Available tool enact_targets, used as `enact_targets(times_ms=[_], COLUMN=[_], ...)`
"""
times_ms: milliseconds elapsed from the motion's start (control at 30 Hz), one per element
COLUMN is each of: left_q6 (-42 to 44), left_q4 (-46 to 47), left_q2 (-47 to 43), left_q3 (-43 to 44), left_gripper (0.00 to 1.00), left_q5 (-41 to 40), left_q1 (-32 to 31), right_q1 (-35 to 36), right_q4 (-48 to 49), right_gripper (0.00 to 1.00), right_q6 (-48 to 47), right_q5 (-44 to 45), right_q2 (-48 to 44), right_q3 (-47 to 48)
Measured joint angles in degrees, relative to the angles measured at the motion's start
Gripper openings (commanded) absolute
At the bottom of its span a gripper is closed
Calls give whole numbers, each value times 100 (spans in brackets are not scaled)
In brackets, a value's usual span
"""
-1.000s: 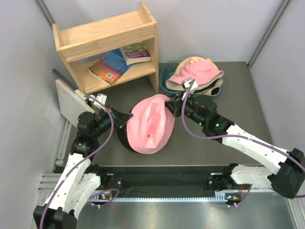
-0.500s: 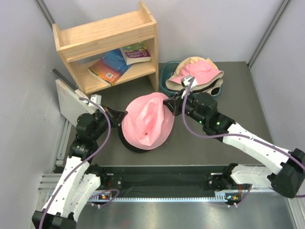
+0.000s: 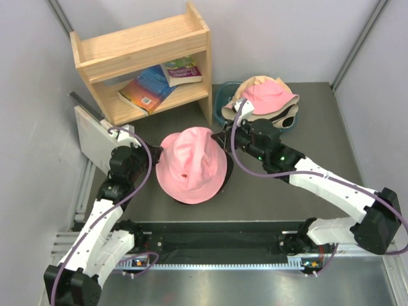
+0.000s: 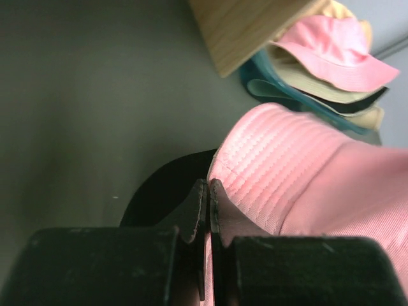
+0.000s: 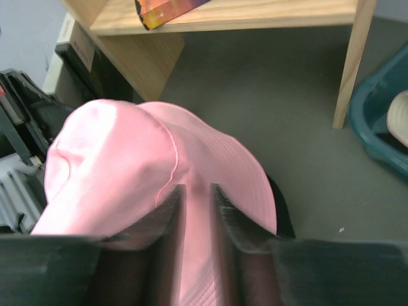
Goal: Stack the hats
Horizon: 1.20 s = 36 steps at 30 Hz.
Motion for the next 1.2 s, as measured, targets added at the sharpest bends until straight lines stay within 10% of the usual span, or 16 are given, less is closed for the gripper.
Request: enact_targets(times_ms=[100, 233, 667, 1200], left_q6=[48, 83, 140, 256], left_q4=[-33, -81, -105, -149], left_q2=[85, 103, 74, -170], left_q3=[-55, -118, -505, -531], left_gripper=[0, 0, 0, 0], left_q5=[-251, -363, -455, -472], left_q1=[20, 20, 20, 24], right_q1=[-79, -433, -927, -1008], right_q4=[-149, -118, 1241, 2269], right_gripper=[76, 89, 74, 79], right_q6=[26, 157, 1521, 2428], right_q5=[-4, -293, -1926, -2199], right_q2=[22, -129, -769, -470], right_q3=[7, -140, -2280, -2855])
